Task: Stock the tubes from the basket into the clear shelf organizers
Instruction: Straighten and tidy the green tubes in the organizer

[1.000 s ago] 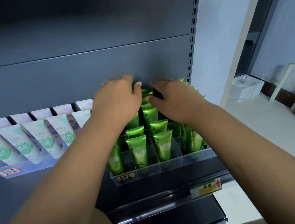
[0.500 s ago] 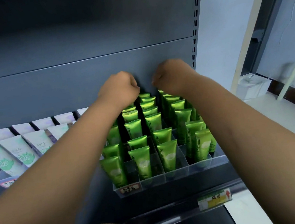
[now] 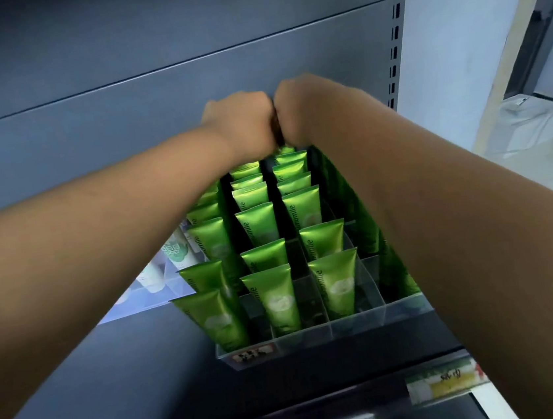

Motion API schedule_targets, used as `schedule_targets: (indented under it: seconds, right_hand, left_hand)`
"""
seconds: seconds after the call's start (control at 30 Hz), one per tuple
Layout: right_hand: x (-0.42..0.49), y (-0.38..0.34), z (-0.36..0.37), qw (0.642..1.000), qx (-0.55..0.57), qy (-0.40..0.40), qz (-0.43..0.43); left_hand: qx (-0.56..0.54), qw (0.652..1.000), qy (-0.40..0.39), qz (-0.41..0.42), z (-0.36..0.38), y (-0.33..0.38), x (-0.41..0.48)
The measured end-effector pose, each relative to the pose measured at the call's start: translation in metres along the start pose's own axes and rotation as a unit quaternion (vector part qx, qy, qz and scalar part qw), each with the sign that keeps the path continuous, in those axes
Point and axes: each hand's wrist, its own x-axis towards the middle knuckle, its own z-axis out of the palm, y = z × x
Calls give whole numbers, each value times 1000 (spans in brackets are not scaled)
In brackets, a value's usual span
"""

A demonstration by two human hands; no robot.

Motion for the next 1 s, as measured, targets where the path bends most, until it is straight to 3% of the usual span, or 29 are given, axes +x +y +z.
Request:
schedule_targets:
  seconds: [0.17, 0.37, 0.73, 0.83, 1.0]
  right_hand:
    - [4, -1, -1, 999, -14, 26, 18]
    - [8, 6, 11, 999, -19, 28, 15]
    - [17, 7, 11, 998, -55, -17, -19]
    - [14, 7, 10, 999, -35, -35, -12]
    - [10, 17, 11, 997, 68, 11, 24]
  left_hand:
    - [6, 1000, 21, -9, 2, 2, 2]
    - [89, 995, 30, 16, 10, 3, 2]
    - [52, 997, 43, 38, 13, -6, -1]
    - [61, 996, 42, 51, 16, -11, -1]
    - [34, 996, 53, 59, 20, -14, 0]
